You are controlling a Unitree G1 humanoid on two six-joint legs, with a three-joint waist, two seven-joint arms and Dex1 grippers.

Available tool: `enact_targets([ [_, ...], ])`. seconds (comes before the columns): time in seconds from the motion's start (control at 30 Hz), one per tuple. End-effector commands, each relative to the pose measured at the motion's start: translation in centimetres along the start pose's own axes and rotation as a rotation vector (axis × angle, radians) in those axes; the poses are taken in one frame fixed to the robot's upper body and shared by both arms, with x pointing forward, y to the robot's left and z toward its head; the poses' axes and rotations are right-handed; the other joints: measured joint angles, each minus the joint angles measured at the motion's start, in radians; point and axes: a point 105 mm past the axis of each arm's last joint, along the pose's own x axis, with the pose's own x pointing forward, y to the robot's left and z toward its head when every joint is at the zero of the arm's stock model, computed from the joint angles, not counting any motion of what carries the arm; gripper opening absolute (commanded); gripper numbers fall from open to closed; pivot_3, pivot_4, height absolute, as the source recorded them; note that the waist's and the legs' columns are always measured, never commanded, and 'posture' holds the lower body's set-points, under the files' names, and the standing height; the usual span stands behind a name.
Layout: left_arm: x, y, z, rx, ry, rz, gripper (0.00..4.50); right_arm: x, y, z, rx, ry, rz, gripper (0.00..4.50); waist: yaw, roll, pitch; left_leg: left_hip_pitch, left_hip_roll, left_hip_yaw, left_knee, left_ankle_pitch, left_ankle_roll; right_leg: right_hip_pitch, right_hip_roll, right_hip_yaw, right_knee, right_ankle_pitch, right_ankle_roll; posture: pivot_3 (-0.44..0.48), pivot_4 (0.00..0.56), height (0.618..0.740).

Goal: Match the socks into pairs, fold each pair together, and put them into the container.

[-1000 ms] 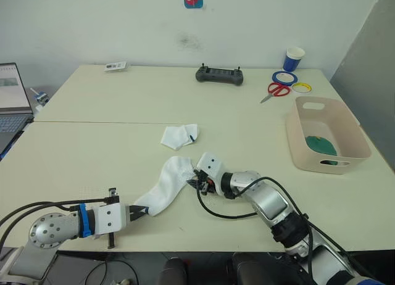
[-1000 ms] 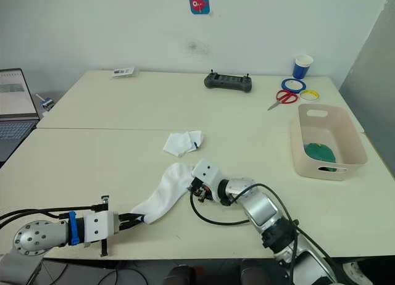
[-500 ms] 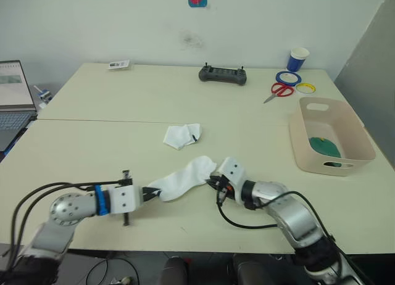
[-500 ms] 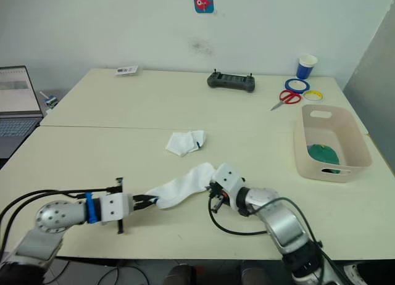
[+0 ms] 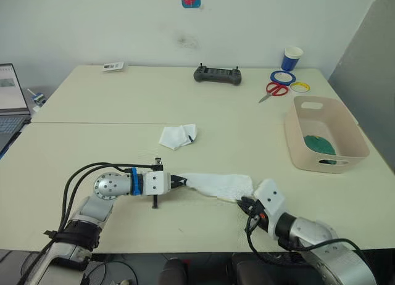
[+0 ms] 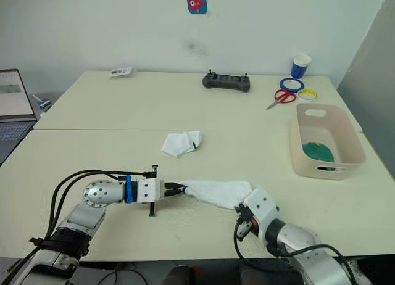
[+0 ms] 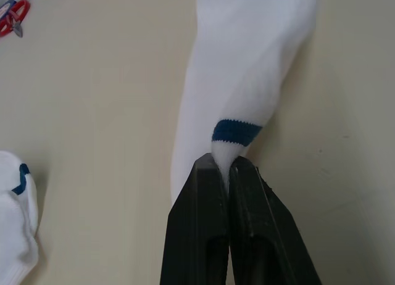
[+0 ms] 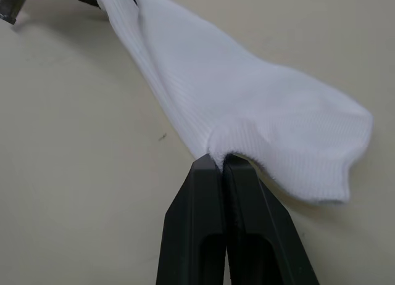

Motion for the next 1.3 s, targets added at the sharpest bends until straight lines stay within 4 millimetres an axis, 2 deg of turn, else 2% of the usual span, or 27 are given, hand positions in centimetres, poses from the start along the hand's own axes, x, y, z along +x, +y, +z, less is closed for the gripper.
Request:
enact_targets([
  [0.03,-0.6,-0.7,0.0,0.009,-0.008,-0.057,0.00,-0.6,0.1,1.4,-0.032,-0.051,-0.005,0.68,-0.002,0.000,0.000,0.000,0.000,0.000,0.000,0.000,0.000,0.000,0.000,0.000,0.000,0.000,0.000,0.000,0.150,0.740],
  [0.3,-1.4,-1.0,0.1,-0.063,-0.018,-0.103,0.00,-2.3,-0.2,1.4,-0.148,-0.024,0.030,3.48,-0.002,0.000,0.000,0.000,0.000,0.000,0.000,0.000,0.000,0.000,0.000,0.000,0.000,0.000,0.000,0.000,0.150,0.740],
  [0.4,-1.7,-0.3,0.6,-0.047,-0.025,-0.113,0.73,-2.9,-0.2,1.7,-0.209,-0.031,0.050,4.50,-0.002,0.000,0.000,0.000,0.000,-0.001,0.000,0.000,0.000,0.000,0.000,-0.001,0.000,0.000,0.000,0.000,0.150,0.740],
  [0.57,-3.3,0.0,1.0,0.029,-0.017,-0.162,2.22,-3.4,0.5,2.4,-0.272,-0.052,0.105,4.50,-0.003,0.000,0.000,0.000,0.000,0.000,0.000,0.000,0.000,0.000,0.000,0.000,0.000,0.000,0.000,0.000,0.150,0.740],
  [0.63,-3.9,-1.3,1.3,0.058,-0.021,-0.243,2.82,-3.5,0.7,2.5,-0.307,-0.051,0.127,4.50,-0.003,0.000,0.000,0.000,0.000,0.000,0.000,0.000,0.000,0.000,0.000,0.000,0.000,0.000,0.000,0.000,0.150,0.740],
  [0.7,-3.9,-2.0,1.5,0.087,-0.028,-0.273,2.82,-3.6,0.7,2.5,-0.330,-0.048,0.136,4.50,-0.002,0.000,0.000,0.000,0.000,0.000,0.000,0.000,0.000,0.000,0.000,0.000,-0.001,0.000,0.000,0.000,0.150,0.740],
  [0.8,-2.4,-1.6,1.5,0.111,-0.025,-0.200,2.82,-3.6,0.4,2.5,-0.367,-0.041,0.131,4.50,0.005,-0.001,0.000,0.000,0.000,0.000,0.000,0.000,0.000,0.000,-0.001,0.000,-0.001,0.000,0.000,0.000,0.150,0.740],
  [1.03,-0.5,-1.5,1.1,0.193,-0.013,-0.103,2.82,-3.6,-0.8,2.6,-0.470,-0.037,0.078,4.50,0.017,-0.002,-0.001,0.000,-0.001,0.000,0.001,0.000,0.000,0.002,-0.001,0.000,-0.001,0.000,0.001,0.000,0.150,0.740],
  [1.13,-0.1,-1.3,0.7,0.214,0.001,-0.063,2.20,-3.2,-1.8,2.3,-0.605,-0.013,0.061,4.50,0.021,-0.002,-0.001,0.001,-0.002,0.000,0.002,0.000,0.000,0.002,-0.002,0.000,-0.001,0.001,0.002,0.000,0.150,0.740],
  [1.3,-0.1,-1.1,0.5,0.219,0.013,-0.059,0.62,-2.0,-3.3,2.2,-0.826,0.010,0.084,4.50,0.021,-0.002,-0.001,0.001,-0.002,0.001,0.003,0.000,0.000,0.002,-0.002,0.001,-0.001,0.001,0.002,0.000,0.150,0.740],
])
